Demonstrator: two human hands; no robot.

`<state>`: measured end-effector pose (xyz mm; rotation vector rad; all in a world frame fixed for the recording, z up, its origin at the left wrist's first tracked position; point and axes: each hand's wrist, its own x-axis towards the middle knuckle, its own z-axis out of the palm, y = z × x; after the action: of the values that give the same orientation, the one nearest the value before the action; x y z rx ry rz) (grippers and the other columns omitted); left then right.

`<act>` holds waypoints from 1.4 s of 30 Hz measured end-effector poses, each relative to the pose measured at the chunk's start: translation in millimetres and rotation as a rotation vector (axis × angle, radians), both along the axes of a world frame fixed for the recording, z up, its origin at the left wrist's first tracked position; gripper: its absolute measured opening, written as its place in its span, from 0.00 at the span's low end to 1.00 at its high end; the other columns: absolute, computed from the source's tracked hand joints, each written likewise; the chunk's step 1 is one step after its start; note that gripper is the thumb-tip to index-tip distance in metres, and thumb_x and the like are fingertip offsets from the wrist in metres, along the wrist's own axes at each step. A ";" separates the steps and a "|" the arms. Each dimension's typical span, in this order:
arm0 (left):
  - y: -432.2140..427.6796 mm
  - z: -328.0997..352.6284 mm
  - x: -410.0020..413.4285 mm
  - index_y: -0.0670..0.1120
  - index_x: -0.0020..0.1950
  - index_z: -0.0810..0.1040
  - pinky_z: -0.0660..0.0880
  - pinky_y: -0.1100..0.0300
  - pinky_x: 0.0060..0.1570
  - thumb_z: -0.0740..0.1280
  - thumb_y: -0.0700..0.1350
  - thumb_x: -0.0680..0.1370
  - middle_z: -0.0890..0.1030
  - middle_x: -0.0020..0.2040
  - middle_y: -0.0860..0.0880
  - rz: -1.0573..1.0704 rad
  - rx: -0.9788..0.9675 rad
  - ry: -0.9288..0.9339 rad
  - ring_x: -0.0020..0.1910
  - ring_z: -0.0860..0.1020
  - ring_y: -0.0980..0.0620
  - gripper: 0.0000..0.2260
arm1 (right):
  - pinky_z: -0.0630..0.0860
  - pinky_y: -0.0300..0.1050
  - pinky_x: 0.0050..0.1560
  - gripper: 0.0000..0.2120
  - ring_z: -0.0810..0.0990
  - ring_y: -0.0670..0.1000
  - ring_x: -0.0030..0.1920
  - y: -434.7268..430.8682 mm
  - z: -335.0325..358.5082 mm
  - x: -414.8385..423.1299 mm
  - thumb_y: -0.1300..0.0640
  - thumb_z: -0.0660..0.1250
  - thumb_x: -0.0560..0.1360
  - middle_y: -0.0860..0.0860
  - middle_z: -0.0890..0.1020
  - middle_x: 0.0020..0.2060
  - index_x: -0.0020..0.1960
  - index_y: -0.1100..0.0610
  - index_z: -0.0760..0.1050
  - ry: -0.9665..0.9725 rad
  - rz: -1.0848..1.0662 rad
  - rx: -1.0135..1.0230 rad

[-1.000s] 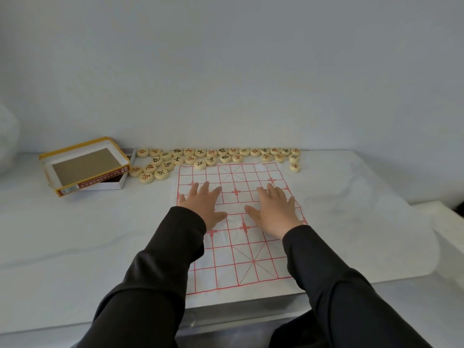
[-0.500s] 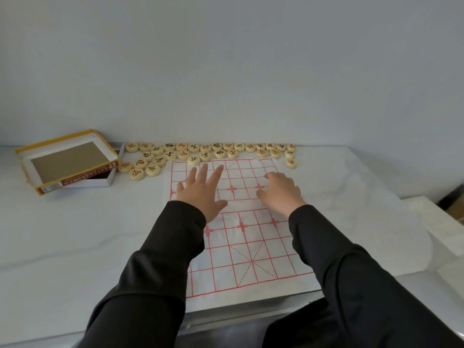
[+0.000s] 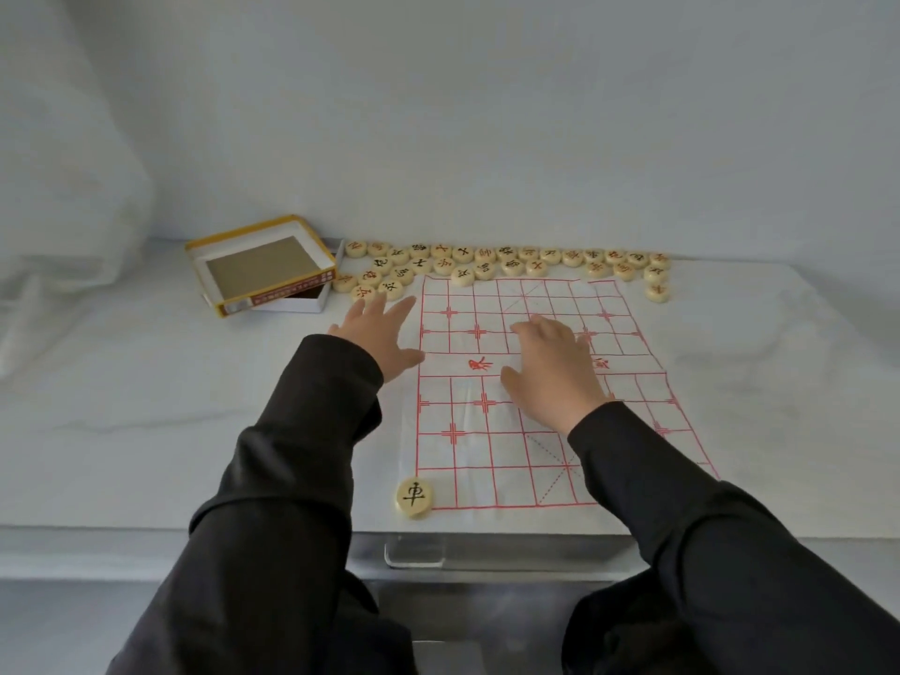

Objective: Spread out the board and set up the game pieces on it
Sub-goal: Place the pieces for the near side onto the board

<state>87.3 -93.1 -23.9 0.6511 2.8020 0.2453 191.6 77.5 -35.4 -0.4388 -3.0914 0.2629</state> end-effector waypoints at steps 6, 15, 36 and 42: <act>32.7 -6.1 9.5 0.54 0.77 0.48 0.55 0.47 0.73 0.63 0.54 0.77 0.49 0.77 0.49 -0.088 0.105 -0.004 0.76 0.50 0.47 0.33 | 0.54 0.58 0.74 0.25 0.58 0.55 0.73 4.8 1.2 -2.0 0.50 0.59 0.78 0.53 0.62 0.72 0.73 0.55 0.60 0.009 -0.078 -0.033; 79.1 -13.0 21.3 0.55 0.77 0.47 0.54 0.46 0.73 0.63 0.53 0.78 0.48 0.78 0.49 -0.157 0.129 -0.046 0.76 0.49 0.47 0.33 | 0.48 0.60 0.73 0.27 0.53 0.54 0.75 33.6 -5.2 3.8 0.52 0.59 0.78 0.52 0.58 0.74 0.74 0.53 0.56 -0.006 -0.163 -0.060; 86.1 -6.3 19.4 0.57 0.76 0.46 0.52 0.43 0.72 0.59 0.59 0.78 0.45 0.78 0.49 -0.108 0.005 -0.048 0.76 0.46 0.45 0.32 | 0.48 0.57 0.74 0.25 0.56 0.51 0.75 34.4 -6.0 -10.8 0.52 0.59 0.79 0.49 0.60 0.74 0.74 0.51 0.57 0.130 -0.185 -0.134; 76.7 -2.6 14.8 0.56 0.76 0.45 0.51 0.43 0.72 0.58 0.59 0.78 0.44 0.78 0.49 -0.075 0.050 -0.016 0.76 0.46 0.45 0.32 | 0.52 0.57 0.75 0.25 0.56 0.51 0.75 33.6 -8.3 -13.1 0.53 0.60 0.79 0.49 0.60 0.74 0.74 0.51 0.57 0.140 -0.198 -0.168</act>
<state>102.1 -16.4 -26.4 0.7608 2.7572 0.3053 178.4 111.1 -43.7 -0.6926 -2.8740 0.5267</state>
